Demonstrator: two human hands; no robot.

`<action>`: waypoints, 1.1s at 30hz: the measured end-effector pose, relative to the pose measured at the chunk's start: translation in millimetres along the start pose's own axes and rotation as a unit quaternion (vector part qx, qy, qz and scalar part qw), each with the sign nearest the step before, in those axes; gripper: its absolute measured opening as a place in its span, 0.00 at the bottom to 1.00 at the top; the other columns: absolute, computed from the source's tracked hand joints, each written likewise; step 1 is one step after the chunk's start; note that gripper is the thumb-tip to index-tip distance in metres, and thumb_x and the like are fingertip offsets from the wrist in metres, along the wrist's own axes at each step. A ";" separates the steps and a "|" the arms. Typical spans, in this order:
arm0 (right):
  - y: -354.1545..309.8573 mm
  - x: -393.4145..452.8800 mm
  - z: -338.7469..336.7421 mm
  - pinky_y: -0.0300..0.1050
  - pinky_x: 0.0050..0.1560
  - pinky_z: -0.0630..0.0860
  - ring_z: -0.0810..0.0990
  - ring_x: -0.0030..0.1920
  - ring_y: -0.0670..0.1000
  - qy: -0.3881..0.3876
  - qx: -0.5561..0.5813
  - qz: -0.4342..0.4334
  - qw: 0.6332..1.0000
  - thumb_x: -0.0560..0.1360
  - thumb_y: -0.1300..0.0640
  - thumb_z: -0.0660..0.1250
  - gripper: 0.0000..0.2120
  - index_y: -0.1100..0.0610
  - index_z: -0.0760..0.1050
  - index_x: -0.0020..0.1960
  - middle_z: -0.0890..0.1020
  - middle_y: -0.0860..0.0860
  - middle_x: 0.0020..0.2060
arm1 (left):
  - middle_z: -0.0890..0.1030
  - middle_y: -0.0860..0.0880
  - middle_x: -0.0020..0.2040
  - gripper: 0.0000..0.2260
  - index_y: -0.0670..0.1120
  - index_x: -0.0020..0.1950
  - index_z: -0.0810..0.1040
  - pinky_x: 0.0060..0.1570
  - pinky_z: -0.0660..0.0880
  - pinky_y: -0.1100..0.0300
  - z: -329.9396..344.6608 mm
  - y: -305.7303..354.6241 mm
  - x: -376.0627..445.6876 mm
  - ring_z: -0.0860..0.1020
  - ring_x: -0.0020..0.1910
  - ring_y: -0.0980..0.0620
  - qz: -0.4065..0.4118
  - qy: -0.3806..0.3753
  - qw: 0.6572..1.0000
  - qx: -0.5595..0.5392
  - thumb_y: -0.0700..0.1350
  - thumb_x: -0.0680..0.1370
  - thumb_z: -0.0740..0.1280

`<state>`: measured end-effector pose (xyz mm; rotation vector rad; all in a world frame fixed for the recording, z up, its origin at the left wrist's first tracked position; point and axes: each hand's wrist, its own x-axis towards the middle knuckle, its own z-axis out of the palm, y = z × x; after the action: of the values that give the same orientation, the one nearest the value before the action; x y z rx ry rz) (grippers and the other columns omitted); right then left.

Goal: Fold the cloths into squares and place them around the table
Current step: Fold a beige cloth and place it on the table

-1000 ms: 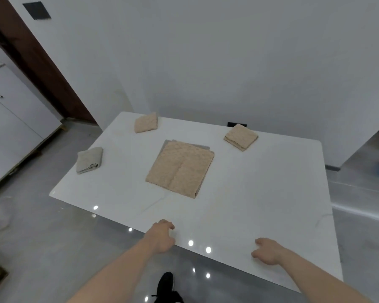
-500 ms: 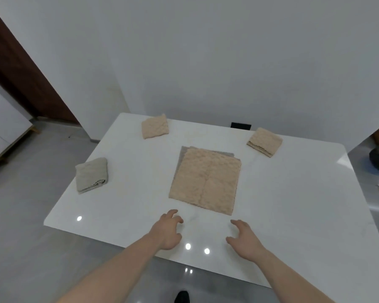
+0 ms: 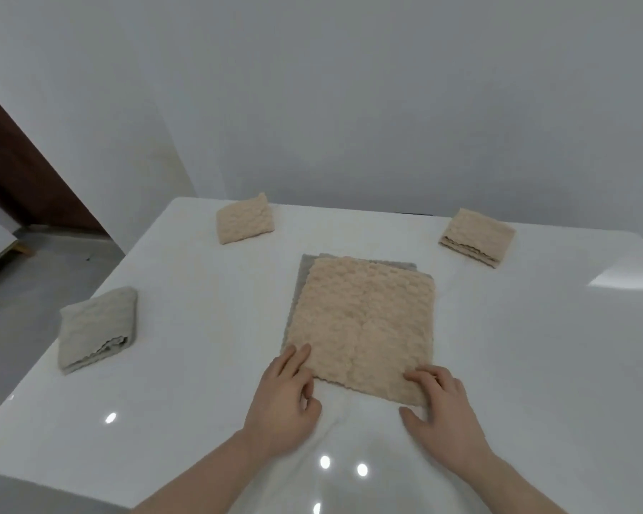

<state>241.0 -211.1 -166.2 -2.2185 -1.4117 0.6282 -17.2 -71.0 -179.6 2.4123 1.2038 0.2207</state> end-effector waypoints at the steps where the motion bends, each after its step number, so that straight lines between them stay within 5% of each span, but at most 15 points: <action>1: 4.1 -0.5 10.0 0.41 0.61 0.70 0.70 0.59 0.45 0.044 0.010 -0.009 0.999 0.70 0.48 0.75 0.22 0.43 0.76 0.63 0.69 0.37 0.61 | 0.57 0.60 0.81 0.02 0.55 0.44 0.70 0.80 0.53 0.55 10.3 -0.8 -4.6 0.53 0.82 0.54 0.007 0.044 0.999 -0.010 0.51 0.76 0.60; 4: 11.6 -5.1 33.1 0.44 0.60 0.71 0.73 0.57 0.45 0.151 -0.020 -0.055 0.987 0.70 0.48 0.76 0.20 0.44 0.77 0.61 0.72 0.39 0.59 | 0.58 0.61 0.81 0.04 0.56 0.44 0.68 0.80 0.53 0.54 29.1 -3.5 -11.2 0.48 0.82 0.60 0.023 0.109 0.994 -0.003 0.52 0.78 0.59; 11: 24.4 -2.8 53.6 0.44 0.61 0.71 0.72 0.57 0.46 0.221 -0.067 -0.100 0.968 0.75 0.46 0.69 0.15 0.43 0.74 0.61 0.72 0.39 0.56 | 0.67 0.59 0.78 0.03 0.57 0.46 0.70 0.76 0.57 0.60 38.5 -12.3 -6.6 0.58 0.80 0.58 0.065 0.142 0.988 -0.003 0.53 0.77 0.63; 15: 28.4 -7.4 55.9 0.46 0.63 0.71 0.72 0.59 0.48 0.241 -0.094 -0.106 0.960 0.76 0.43 0.66 0.15 0.43 0.75 0.61 0.75 0.41 0.56 | 0.73 0.58 0.73 0.13 0.55 0.62 0.77 0.70 0.57 0.64 39.1 -9.5 -13.3 0.66 0.74 0.54 0.088 0.161 0.983 0.024 0.51 0.78 0.63; 19: 22.1 -9.0 52.4 0.52 0.65 0.70 0.75 0.63 0.52 0.239 -0.102 -0.079 0.962 0.75 0.43 0.65 0.16 0.44 0.77 0.61 0.78 0.45 0.60 | 0.74 0.55 0.72 0.20 0.52 0.69 0.79 0.72 0.62 0.58 35.7 -6.2 -15.7 0.68 0.71 0.51 0.079 0.151 0.984 0.054 0.52 0.79 0.60; 26: 22.5 -22.6 57.6 0.52 0.70 0.68 0.72 0.70 0.50 0.234 -0.107 -0.039 0.965 0.77 0.44 0.61 0.21 0.42 0.75 0.69 0.77 0.41 0.69 | 0.83 0.56 0.53 0.12 0.52 0.51 0.82 0.54 0.72 0.54 34.0 -4.2 -24.9 0.79 0.52 0.48 0.078 0.217 0.972 0.055 0.51 0.78 0.60; 29: 23.6 -26.1 58.9 0.49 0.71 0.67 0.72 0.71 0.48 0.223 -0.095 -0.043 0.969 0.77 0.46 0.61 0.20 0.41 0.75 0.69 0.77 0.39 0.68 | 0.83 0.57 0.42 0.09 0.53 0.43 0.81 0.56 0.69 0.58 34.8 -5.2 -28.0 0.79 0.44 0.51 0.088 0.275 0.957 0.029 0.48 0.77 0.62; 33: 24.7 -29.2 55.9 0.47 0.67 0.70 0.76 0.65 0.46 0.229 -0.062 -0.060 0.970 0.75 0.47 0.64 0.16 0.40 0.78 0.62 0.81 0.38 0.61 | 0.81 0.58 0.40 0.07 0.53 0.43 0.81 0.61 0.65 0.61 34.7 -4.6 -31.7 0.76 0.45 0.54 0.065 0.322 0.944 -0.011 0.43 0.74 0.66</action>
<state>215.1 -240.8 -221.2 -2.1641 -1.3509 -0.0220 -28.5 -104.3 -211.0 2.4746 1.2731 1.1285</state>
